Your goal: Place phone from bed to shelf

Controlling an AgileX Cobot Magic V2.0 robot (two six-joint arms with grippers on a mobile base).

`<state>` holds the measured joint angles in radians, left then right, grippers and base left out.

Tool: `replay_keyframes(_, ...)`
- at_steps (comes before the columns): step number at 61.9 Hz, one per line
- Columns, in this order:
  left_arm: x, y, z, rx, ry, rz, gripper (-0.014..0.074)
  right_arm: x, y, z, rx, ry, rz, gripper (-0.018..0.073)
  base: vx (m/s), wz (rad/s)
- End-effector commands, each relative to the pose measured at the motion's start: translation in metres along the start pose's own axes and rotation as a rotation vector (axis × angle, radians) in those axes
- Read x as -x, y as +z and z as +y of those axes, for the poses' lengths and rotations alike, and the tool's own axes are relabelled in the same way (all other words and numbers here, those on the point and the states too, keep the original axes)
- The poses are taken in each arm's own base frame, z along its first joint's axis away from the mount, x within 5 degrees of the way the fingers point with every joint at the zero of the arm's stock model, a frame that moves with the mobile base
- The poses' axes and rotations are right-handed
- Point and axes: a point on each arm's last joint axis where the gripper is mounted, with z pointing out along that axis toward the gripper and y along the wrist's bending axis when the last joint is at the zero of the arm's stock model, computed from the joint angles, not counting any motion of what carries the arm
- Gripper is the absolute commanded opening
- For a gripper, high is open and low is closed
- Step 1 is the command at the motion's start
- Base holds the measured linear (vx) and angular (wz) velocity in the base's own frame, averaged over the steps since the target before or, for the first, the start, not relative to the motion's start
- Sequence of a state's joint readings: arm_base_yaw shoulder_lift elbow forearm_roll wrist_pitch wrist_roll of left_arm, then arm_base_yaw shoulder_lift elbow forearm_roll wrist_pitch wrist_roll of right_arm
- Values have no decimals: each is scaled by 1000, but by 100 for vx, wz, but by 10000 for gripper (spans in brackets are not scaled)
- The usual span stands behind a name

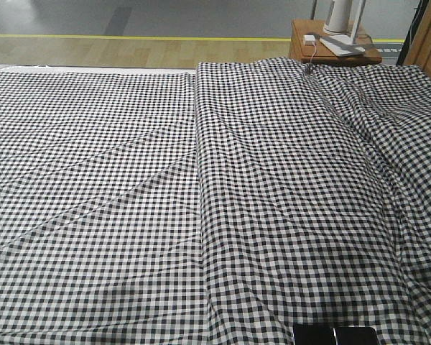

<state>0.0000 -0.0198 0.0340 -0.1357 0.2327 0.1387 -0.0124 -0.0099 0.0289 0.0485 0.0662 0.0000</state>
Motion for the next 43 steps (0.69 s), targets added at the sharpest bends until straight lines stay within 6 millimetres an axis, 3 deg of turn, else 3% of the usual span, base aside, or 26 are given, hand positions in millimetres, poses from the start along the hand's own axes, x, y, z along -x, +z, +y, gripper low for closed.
replay_keyframes(1, 6, 0, 1, 4, -13, -77, 1, 5, -1, 0, -7, -12, -73, -4, 0, 0)
replay_keyframes(43, 6, 0, 1, 4, -13, -77, 1, 5, -1, 0, -7, -12, -73, -4, 0, 0)
